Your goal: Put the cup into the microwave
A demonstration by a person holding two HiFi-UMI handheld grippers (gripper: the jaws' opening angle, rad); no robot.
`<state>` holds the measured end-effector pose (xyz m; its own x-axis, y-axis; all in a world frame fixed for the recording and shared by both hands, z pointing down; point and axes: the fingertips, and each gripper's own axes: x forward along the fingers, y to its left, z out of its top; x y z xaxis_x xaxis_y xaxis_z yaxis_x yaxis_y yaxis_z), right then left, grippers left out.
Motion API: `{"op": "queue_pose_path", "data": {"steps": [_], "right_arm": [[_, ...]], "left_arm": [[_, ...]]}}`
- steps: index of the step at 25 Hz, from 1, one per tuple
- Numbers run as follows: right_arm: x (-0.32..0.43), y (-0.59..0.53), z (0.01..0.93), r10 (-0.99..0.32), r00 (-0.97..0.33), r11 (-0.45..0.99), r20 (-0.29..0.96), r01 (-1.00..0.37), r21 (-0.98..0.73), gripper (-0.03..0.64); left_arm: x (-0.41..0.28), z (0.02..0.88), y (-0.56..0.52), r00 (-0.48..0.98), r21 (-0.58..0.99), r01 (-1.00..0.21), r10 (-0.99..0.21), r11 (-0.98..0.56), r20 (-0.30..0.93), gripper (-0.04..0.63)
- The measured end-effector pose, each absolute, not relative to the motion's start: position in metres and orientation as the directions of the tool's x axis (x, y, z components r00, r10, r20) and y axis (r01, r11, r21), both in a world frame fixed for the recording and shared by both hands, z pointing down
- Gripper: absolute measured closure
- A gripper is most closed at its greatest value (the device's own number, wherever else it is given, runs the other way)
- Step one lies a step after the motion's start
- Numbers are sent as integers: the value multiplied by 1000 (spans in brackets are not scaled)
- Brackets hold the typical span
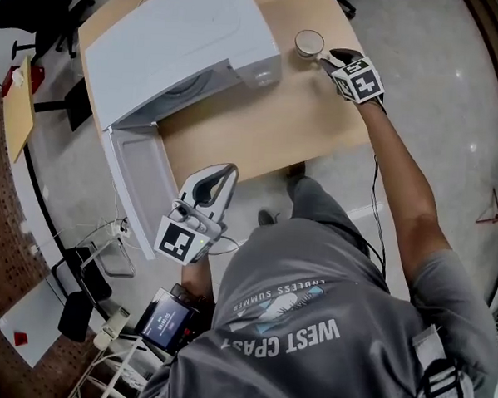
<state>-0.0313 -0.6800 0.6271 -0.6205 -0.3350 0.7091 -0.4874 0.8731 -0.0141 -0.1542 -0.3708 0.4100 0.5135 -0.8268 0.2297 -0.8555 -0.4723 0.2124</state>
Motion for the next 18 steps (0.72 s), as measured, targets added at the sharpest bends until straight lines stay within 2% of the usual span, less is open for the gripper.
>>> {"op": "queue_pose_path", "data": {"steps": [4,7,8,9,18], "right_arm": [[-32,-693,671,-295,-585,896,756,-444,7,471],[-40,-696,673,-311,-591,909,745,-413,52,475],[-44,-695,669,-316,-599,913,736,-403,64,534],[-48,-693,665,-316,-607,915,729,-398,66,540],[-49,-644,624,-351,-634,881,689,-474,12,543]], "left_arm": [[-154,424,-380,497,218,-865,-831,-452,251,572],[-158,425,-380,494,227,-866,-831,-446,254,572],[-160,424,-380,495,230,-865,-831,-446,254,572],[-161,425,-379,497,232,-864,-830,-447,253,572],[-171,435,-365,568,200,-820,-806,-537,165,572]]}}
